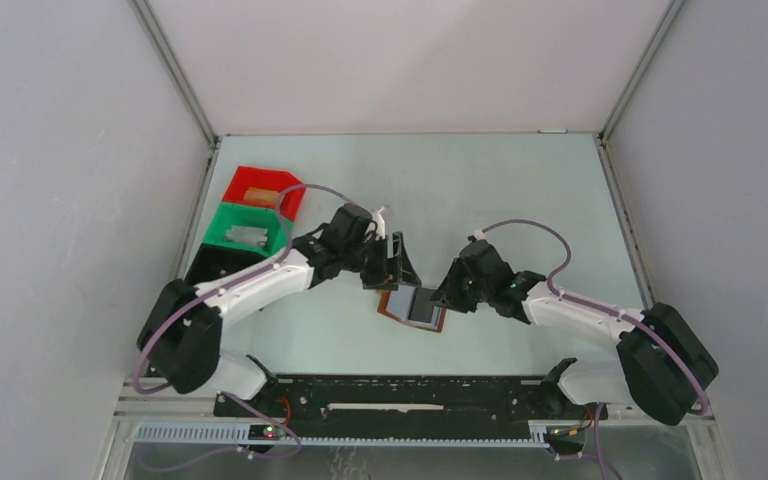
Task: Take the credit cards out of the card holder
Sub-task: Remove the credit card from the card holder.
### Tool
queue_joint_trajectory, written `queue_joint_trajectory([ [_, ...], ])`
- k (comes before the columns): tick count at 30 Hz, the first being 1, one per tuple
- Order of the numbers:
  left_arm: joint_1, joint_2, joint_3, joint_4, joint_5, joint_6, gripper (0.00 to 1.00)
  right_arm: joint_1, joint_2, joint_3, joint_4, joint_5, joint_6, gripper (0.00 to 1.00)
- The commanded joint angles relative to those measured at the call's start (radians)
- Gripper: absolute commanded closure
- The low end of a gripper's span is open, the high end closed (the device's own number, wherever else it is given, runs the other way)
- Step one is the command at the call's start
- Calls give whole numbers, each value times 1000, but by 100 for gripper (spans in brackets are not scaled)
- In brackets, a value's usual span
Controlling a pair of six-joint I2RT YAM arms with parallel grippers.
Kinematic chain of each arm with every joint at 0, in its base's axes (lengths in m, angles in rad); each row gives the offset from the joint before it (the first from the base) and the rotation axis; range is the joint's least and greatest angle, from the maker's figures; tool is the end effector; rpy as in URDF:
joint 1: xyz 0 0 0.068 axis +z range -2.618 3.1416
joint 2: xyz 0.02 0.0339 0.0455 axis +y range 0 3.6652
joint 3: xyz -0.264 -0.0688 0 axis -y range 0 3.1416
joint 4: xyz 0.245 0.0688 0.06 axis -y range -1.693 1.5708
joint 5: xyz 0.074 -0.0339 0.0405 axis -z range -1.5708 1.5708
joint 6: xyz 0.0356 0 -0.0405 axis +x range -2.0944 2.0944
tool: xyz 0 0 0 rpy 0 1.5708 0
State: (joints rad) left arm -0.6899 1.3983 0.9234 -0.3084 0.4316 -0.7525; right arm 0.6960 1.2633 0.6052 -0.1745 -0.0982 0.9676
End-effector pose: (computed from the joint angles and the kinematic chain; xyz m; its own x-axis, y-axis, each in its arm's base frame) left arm 0.2183 -0.1995 0.2399 -0.9487 -0.0220 -0.3155 0.2169 0.6806 -0.6998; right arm 0.1852 0.1593 0.1818 -0.8892 0.3251 -0.3220 0.0768 0.7998 0.5953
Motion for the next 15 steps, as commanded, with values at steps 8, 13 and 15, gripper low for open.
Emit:
queue_joint_trajectory([
  [8,-3,203,-61,170,81,-44,32,-21,86,-13,87,-16,36,78],
  [13,-2,248,-68,183,70,-42,36,-26,128,-18,97,-21,26,78],
  [15,-2,265,-69,189,66,-42,37,-25,134,-20,96,-13,24,78],
])
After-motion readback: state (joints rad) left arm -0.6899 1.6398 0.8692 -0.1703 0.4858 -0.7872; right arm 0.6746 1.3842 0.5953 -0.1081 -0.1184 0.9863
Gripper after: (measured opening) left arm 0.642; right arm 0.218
